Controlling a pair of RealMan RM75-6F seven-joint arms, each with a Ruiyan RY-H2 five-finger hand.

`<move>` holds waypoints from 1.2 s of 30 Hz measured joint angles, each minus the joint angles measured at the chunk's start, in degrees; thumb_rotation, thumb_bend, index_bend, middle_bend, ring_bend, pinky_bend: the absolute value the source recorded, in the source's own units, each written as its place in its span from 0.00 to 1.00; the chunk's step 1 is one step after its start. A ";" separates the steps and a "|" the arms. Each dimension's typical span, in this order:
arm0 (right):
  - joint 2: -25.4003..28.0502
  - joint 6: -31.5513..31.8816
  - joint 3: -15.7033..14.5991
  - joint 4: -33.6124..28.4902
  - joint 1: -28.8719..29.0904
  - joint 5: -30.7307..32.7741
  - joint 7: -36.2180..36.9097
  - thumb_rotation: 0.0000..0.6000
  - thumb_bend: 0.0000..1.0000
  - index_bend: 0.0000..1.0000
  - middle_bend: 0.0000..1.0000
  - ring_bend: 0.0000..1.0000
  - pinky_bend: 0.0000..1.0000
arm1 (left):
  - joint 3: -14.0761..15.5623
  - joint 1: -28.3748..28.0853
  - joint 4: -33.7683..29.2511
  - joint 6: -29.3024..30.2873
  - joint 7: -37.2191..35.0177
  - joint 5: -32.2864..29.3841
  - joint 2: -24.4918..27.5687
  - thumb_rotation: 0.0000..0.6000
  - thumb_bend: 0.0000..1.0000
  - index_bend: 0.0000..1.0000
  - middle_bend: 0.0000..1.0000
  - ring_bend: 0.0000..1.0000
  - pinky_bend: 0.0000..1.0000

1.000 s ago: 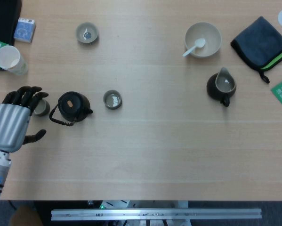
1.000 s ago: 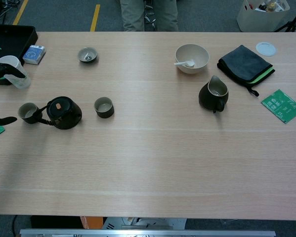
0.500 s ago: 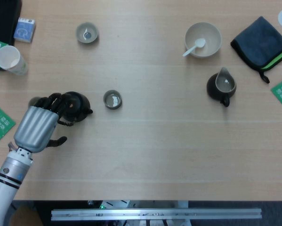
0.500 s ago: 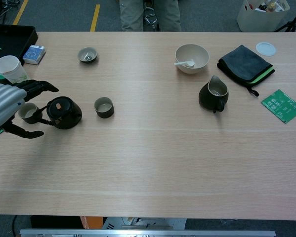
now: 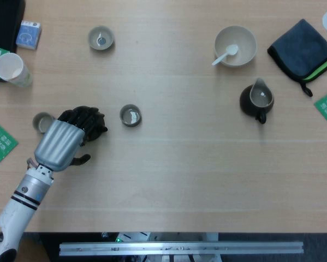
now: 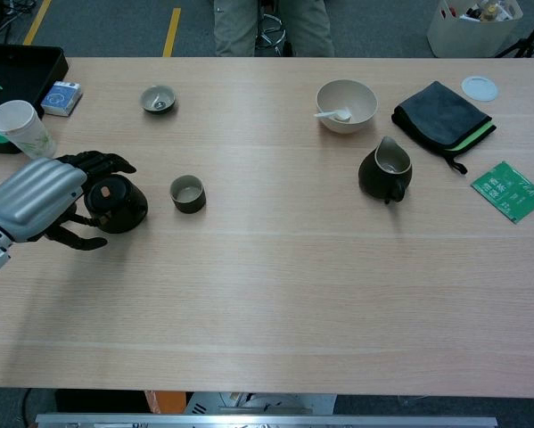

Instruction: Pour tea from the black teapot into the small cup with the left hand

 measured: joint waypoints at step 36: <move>-1.69 0.31 -0.40 2.40 -0.99 0.28 2.53 1.00 0.01 0.18 0.20 0.13 0.14 | -2.53 -4.81 4.37 0.51 3.52 -1.61 0.46 1.00 0.11 0.18 0.17 0.14 0.26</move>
